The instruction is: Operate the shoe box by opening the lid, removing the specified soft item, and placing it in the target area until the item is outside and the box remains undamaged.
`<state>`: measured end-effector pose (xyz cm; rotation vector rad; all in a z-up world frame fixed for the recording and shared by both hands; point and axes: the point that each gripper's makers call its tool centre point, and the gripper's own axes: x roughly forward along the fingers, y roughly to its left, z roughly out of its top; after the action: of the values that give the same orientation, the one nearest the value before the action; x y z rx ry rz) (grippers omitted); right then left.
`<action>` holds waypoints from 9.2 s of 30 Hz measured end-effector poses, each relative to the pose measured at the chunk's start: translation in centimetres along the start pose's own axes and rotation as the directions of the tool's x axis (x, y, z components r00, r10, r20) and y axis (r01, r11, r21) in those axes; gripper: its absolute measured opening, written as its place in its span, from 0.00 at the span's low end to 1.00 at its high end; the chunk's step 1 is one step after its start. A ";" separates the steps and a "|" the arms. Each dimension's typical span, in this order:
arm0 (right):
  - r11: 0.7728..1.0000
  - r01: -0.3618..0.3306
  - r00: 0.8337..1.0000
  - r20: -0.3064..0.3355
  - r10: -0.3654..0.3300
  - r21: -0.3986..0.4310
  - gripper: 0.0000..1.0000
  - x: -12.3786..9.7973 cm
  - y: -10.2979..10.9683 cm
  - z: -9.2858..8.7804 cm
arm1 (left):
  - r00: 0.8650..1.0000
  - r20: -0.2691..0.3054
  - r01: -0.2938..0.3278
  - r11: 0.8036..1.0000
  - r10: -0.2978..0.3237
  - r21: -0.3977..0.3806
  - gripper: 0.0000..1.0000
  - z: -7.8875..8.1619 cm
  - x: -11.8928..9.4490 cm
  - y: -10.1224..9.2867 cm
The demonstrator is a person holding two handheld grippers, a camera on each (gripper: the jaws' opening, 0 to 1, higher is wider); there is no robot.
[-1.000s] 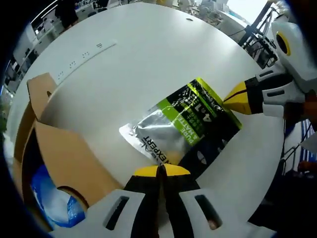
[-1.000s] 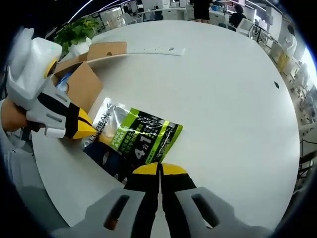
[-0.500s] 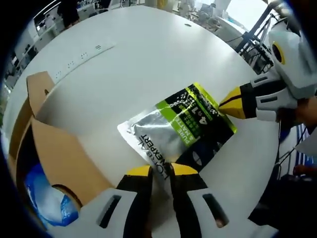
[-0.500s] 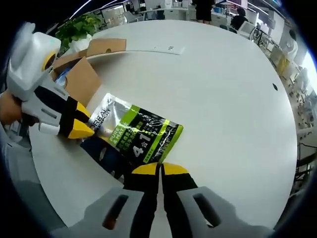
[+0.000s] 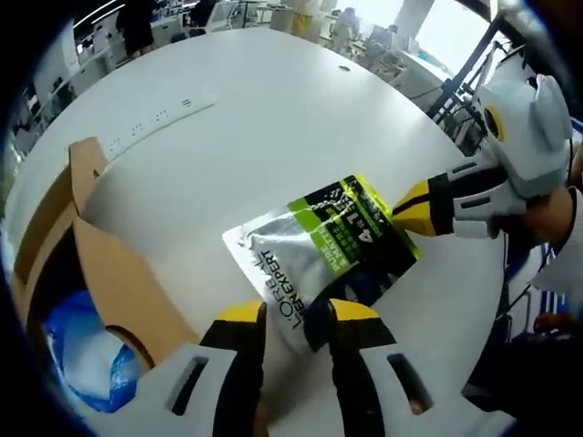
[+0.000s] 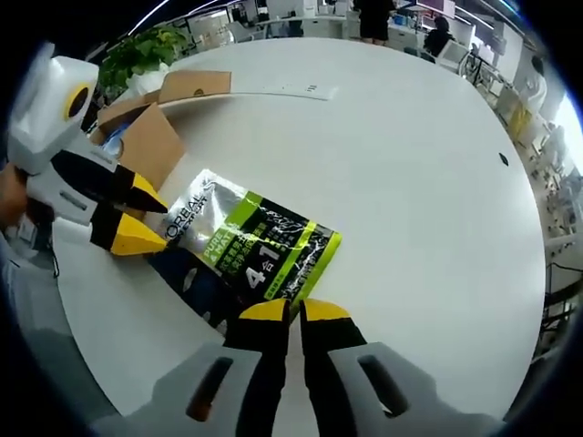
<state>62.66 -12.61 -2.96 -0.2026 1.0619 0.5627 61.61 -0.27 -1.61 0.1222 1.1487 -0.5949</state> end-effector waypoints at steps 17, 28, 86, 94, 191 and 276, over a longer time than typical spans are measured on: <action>0.999 0.017 0.999 0.048 -0.015 -0.033 0.11 -1.2 -0.1 0.9 | 0.989 0.117 0.085 0.996 -0.089 0.032 0.26 0.7 -2.5 -2.0; 0.997 -0.002 0.996 0.086 0.009 -0.075 0.15 -2.2 1.6 1.8 | 0.957 0.242 0.148 0.987 -0.158 0.061 0.25 1.4 -5.7 -2.3; 0.961 -0.103 0.927 0.325 0.187 -0.258 0.33 -6.7 15.2 8.5 | 0.743 0.668 -0.042 0.993 -0.043 0.111 0.50 -2.1 -20.5 7.6; 0.954 -0.112 0.922 0.329 0.204 -0.279 0.34 -6.8 16.3 9.0 | 0.742 0.670 -0.074 0.994 0.003 0.077 0.51 -3.6 -21.2 10.0; 0.777 -0.077 0.956 0.174 0.235 -0.625 0.00 4.4 21.6 16.5 | 0.895 0.423 -0.041 0.968 0.145 -0.246 0.04 -8.4 -12.0 15.9; 0.909 -0.159 0.963 0.141 0.228 -0.386 0.00 2.8 24.3 17.0 | 0.870 0.441 -0.049 0.928 0.221 -0.370 0.00 -11.0 -16.4 19.1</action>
<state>63.91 15.91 5.44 -0.3724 0.7924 0.9470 57.68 26.31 4.32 -0.2390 0.7367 -0.2601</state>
